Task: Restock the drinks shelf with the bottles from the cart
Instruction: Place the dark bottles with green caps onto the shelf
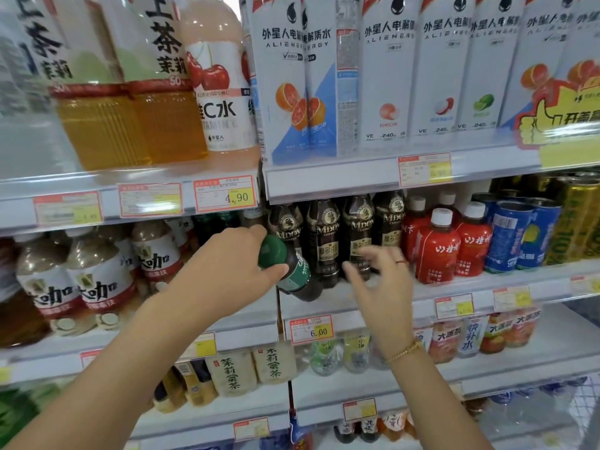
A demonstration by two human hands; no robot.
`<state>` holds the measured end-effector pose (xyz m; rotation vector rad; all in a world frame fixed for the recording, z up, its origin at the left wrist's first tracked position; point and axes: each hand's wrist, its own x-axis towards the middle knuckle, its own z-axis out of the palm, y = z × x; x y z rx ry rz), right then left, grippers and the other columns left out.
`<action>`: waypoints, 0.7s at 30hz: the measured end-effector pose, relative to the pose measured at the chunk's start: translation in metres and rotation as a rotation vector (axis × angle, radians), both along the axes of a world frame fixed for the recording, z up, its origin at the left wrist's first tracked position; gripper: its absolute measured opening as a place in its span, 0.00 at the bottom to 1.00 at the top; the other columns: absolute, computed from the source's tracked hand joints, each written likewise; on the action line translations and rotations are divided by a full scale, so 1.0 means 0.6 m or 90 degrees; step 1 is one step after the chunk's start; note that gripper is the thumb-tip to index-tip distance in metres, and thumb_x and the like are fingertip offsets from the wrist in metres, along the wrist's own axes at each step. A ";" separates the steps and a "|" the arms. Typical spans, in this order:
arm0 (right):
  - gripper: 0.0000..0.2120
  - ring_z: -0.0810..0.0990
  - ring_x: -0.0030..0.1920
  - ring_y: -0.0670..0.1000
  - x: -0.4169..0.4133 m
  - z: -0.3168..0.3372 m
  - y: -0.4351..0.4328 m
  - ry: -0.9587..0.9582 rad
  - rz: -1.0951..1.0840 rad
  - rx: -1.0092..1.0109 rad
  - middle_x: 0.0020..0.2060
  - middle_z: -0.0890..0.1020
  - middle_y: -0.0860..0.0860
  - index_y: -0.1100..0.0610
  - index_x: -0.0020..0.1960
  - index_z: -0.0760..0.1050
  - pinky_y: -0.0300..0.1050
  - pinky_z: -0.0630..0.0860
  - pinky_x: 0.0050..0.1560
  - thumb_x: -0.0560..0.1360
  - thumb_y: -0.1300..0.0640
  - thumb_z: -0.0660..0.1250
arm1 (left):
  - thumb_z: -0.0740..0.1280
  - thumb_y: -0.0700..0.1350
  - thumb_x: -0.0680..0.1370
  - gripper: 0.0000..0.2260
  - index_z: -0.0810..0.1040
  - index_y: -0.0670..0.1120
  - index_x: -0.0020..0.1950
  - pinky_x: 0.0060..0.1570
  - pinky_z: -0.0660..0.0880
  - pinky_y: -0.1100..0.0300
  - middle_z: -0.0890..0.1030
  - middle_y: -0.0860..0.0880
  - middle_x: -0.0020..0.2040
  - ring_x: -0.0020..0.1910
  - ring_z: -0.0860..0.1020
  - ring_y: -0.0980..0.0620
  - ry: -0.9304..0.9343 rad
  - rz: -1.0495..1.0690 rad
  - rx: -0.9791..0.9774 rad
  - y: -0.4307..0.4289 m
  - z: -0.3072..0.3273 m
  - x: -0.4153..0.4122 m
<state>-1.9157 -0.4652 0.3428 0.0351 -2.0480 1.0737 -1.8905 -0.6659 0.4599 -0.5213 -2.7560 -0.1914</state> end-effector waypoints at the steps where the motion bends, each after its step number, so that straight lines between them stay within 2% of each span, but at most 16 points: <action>1: 0.18 0.73 0.54 0.45 0.018 0.009 -0.029 -0.026 0.083 0.038 0.53 0.72 0.43 0.52 0.57 0.74 0.40 0.72 0.57 0.70 0.47 0.69 | 0.63 0.59 0.75 0.14 0.68 0.49 0.44 0.36 0.68 0.59 0.74 0.51 0.39 0.38 0.73 0.53 0.013 0.000 0.011 -0.011 0.001 0.003; 3: 0.26 0.69 0.57 0.42 0.035 0.022 -0.083 -0.075 0.207 0.117 0.55 0.71 0.41 0.49 0.63 0.71 0.35 0.67 0.57 0.68 0.42 0.69 | 0.63 0.59 0.75 0.14 0.66 0.50 0.41 0.33 0.65 0.60 0.73 0.52 0.38 0.36 0.71 0.55 0.033 -0.011 0.029 -0.033 0.003 0.011; 5: 0.32 0.69 0.58 0.44 0.031 0.025 -0.126 -0.094 0.257 0.173 0.57 0.73 0.44 0.50 0.67 0.68 0.37 0.68 0.57 0.66 0.41 0.72 | 0.62 0.60 0.74 0.14 0.69 0.49 0.44 0.37 0.69 0.58 0.74 0.52 0.40 0.38 0.72 0.55 0.046 -0.020 0.048 -0.054 -0.001 0.019; 7: 0.32 0.74 0.57 0.49 0.018 0.023 -0.159 -0.090 0.255 0.219 0.55 0.77 0.49 0.53 0.65 0.69 0.42 0.72 0.53 0.66 0.41 0.72 | 0.63 0.59 0.74 0.16 0.72 0.48 0.51 0.44 0.72 0.57 0.76 0.51 0.46 0.42 0.74 0.53 0.050 -0.022 0.078 -0.072 -0.011 0.022; 9: 0.30 0.77 0.53 0.51 0.004 0.025 -0.184 -0.107 0.252 0.229 0.51 0.79 0.51 0.55 0.61 0.71 0.44 0.74 0.48 0.67 0.40 0.72 | 0.65 0.58 0.74 0.19 0.72 0.48 0.60 0.47 0.70 0.61 0.75 0.52 0.51 0.46 0.73 0.54 0.062 -0.025 0.141 -0.087 -0.025 0.020; 11: 0.29 0.79 0.50 0.53 -0.014 0.033 -0.201 -0.125 0.239 0.234 0.49 0.81 0.53 0.56 0.59 0.71 0.45 0.75 0.47 0.66 0.39 0.72 | 0.65 0.55 0.75 0.21 0.70 0.49 0.66 0.47 0.67 0.64 0.74 0.52 0.53 0.46 0.72 0.56 0.068 -0.012 0.237 -0.103 -0.039 0.016; 13: 0.29 0.81 0.50 0.55 -0.036 0.045 -0.210 -0.158 0.224 0.233 0.50 0.82 0.54 0.57 0.58 0.71 0.46 0.77 0.47 0.66 0.40 0.72 | 0.64 0.54 0.76 0.24 0.65 0.50 0.71 0.49 0.69 0.63 0.72 0.53 0.53 0.48 0.74 0.55 0.054 0.019 0.287 -0.121 -0.058 0.011; 16: 0.29 0.81 0.52 0.54 -0.065 0.061 -0.220 -0.200 0.244 0.221 0.52 0.81 0.55 0.59 0.58 0.70 0.41 0.74 0.42 0.68 0.41 0.72 | 0.63 0.54 0.77 0.24 0.62 0.50 0.72 0.55 0.72 0.60 0.73 0.53 0.57 0.55 0.74 0.54 0.000 0.068 0.246 -0.156 -0.099 0.002; 21: 0.35 0.79 0.55 0.55 -0.090 0.036 -0.242 -0.242 0.247 0.156 0.56 0.80 0.56 0.59 0.67 0.65 0.45 0.76 0.49 0.67 0.44 0.74 | 0.62 0.48 0.78 0.14 0.74 0.51 0.63 0.55 0.72 0.58 0.76 0.52 0.58 0.59 0.74 0.52 -0.082 0.080 0.142 -0.204 -0.184 -0.008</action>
